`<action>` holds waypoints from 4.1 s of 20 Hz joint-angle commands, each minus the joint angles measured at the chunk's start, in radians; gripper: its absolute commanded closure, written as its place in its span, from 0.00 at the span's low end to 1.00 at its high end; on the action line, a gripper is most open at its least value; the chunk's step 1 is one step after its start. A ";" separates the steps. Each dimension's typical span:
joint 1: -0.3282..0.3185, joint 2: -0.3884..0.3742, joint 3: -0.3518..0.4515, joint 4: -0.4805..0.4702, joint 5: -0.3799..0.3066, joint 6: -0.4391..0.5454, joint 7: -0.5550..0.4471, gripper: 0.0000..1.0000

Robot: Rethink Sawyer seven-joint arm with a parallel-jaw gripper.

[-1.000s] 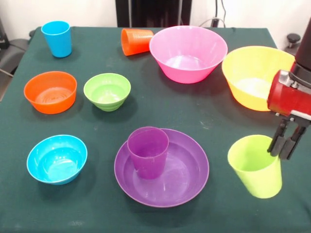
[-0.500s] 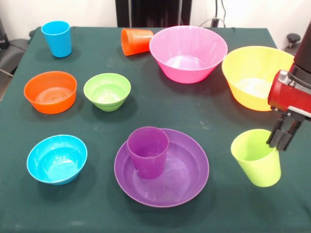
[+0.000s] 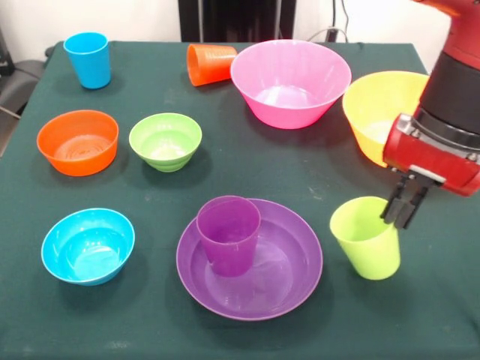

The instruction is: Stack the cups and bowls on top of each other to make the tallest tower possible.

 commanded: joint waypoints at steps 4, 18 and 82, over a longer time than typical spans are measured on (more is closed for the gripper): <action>0.020 0.041 0.031 0.119 -0.012 -0.078 0.207 1.00; 0.036 0.135 0.014 0.030 0.067 -0.095 0.282 1.00; 0.053 0.094 -0.014 0.075 0.139 -0.058 0.241 0.00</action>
